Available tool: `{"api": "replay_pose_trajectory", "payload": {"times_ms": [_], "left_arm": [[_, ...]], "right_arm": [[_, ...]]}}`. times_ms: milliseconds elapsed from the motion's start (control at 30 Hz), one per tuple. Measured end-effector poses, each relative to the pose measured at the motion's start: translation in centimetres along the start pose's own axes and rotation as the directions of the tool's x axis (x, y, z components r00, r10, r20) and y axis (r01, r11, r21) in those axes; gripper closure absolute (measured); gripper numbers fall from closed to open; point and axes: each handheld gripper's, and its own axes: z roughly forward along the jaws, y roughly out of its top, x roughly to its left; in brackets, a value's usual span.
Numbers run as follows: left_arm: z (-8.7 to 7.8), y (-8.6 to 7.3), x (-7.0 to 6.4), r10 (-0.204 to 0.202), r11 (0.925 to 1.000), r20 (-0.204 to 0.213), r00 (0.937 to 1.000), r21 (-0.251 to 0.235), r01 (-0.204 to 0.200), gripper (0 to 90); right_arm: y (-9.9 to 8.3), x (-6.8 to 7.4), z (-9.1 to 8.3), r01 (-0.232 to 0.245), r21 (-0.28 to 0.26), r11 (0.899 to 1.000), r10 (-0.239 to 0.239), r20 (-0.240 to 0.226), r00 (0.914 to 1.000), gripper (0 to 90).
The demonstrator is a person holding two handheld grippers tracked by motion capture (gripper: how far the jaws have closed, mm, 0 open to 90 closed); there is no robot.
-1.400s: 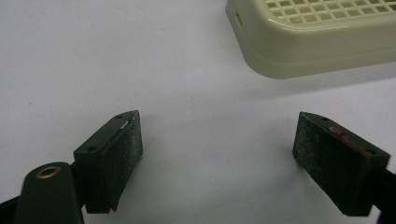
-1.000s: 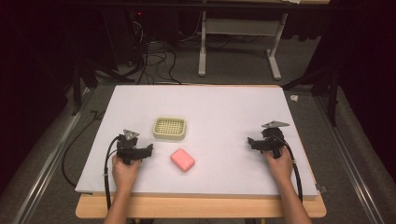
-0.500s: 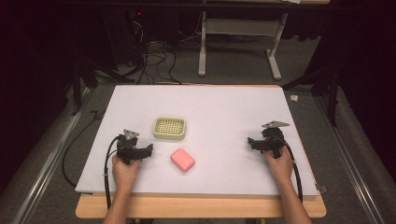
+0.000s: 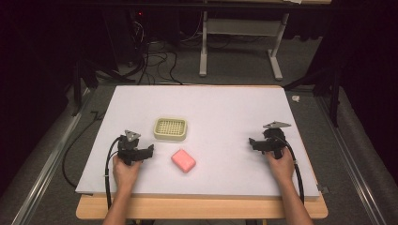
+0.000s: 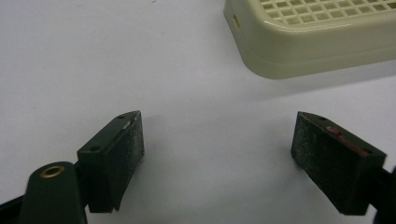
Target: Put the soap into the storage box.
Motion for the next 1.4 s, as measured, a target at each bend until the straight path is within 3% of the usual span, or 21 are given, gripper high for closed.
{"api": "replay_pose_trajectory", "payload": {"times_ms": [433, 833, 1400], "left_arm": [[-0.3, 0.0, 0.3, -0.038, 0.9990, 0.029, 0.9988, -0.023, 0.039, 17.9], [-1.2, 0.2, 0.1, -0.047, 0.9970, 0.066, 0.9967, -0.058, 0.051, 18.3], [-3.1, 0.8, -1.1, -0.002, 0.9952, 0.127, 0.9919, -0.097, 0.014, 18.4]], "right_arm": [[0.0, 0.0, 0.0, 0.000, 0.000, 1.000, 0.000, 0.000, 1.0000, 14.9], [0.0, 0.0, 0.0, 0.000, 0.000, 1.000, 0.000, 0.000, 1.0000, 14.9], [0.0, 0.0, 0.0, 0.000, 0.000, 1.000, 0.000, 0.001, 1.0000, 14.9]]}}
